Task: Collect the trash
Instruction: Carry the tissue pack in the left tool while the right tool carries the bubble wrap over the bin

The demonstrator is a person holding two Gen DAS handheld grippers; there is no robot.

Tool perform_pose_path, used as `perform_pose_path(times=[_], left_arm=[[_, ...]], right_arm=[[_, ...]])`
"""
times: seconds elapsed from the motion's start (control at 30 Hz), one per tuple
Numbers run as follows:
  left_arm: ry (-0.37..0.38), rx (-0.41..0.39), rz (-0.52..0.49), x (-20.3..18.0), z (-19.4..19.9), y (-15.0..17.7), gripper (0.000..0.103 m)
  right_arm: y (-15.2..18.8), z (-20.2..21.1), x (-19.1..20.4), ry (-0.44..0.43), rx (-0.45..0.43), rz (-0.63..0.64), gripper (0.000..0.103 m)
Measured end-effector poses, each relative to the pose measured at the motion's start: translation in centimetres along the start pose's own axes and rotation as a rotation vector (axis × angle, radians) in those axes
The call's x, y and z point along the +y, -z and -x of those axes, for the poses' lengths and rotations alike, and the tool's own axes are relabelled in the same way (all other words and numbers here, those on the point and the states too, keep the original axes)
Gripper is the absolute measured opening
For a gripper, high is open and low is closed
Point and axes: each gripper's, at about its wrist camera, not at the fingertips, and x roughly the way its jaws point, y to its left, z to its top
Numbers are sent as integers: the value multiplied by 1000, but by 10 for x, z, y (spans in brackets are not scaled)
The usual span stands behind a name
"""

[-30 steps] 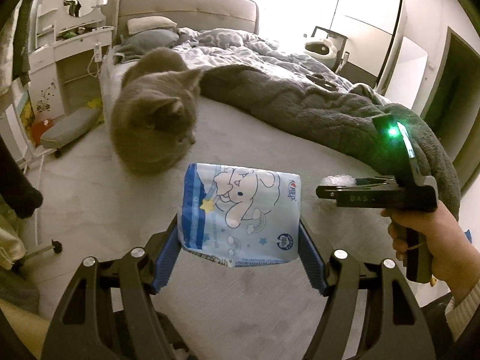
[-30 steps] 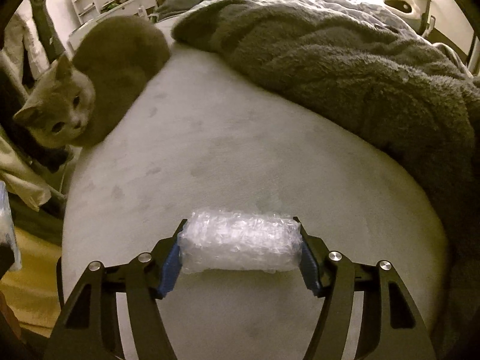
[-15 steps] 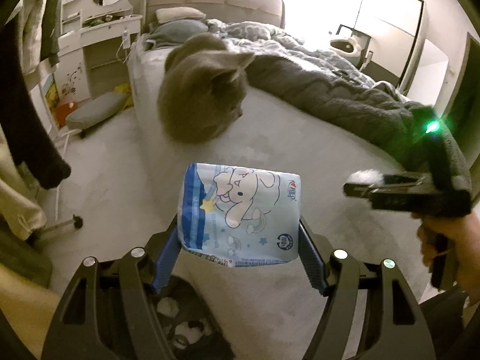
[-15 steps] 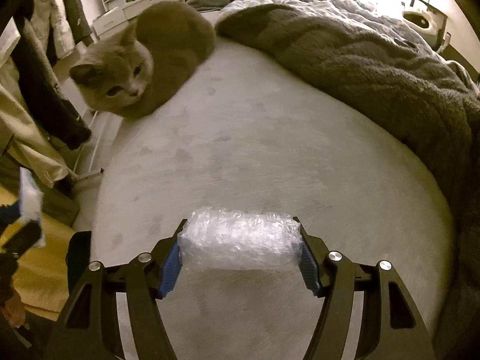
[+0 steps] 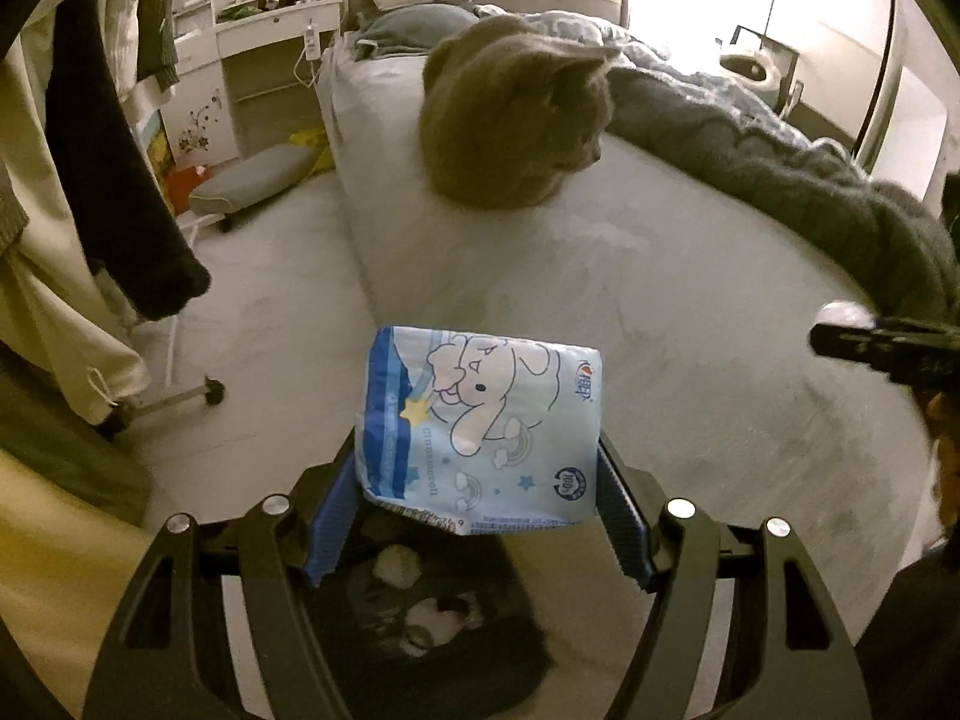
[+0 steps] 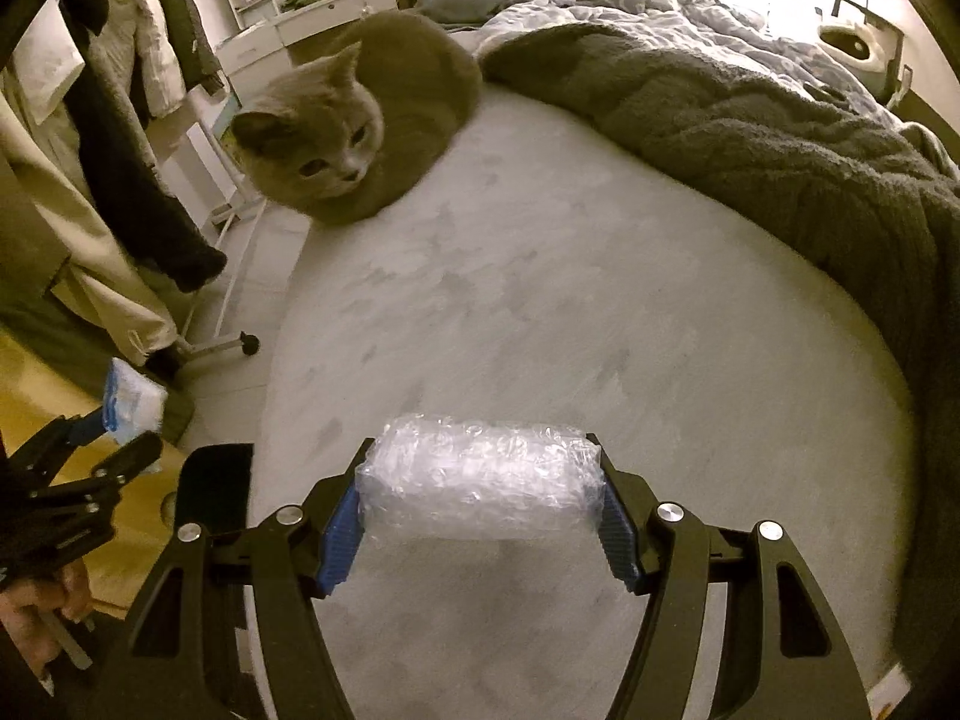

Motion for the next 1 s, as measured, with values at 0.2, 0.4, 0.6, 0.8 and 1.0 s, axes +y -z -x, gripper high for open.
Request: perform_pose_path(times=[0.2, 0.4, 0.6, 0.8, 1.0], left_arm=[[-26, 42, 35, 14, -3, 20, 74], [-24, 90, 81, 24, -8, 41, 74], [-35, 114, 93, 34, -11, 49, 74], [-54, 148, 117, 50, -17, 62, 74], [-54, 178, 135, 65, -22, 71, 74]], right_arm=[[14, 11, 18, -23, -10, 9, 67], [23, 20, 40, -42, -26, 42, 67], [26, 25, 60, -64, -38, 67, 67], [31, 25, 79, -82, -37, 93, 67], [34, 18, 98, -113, -20, 108, 67]])
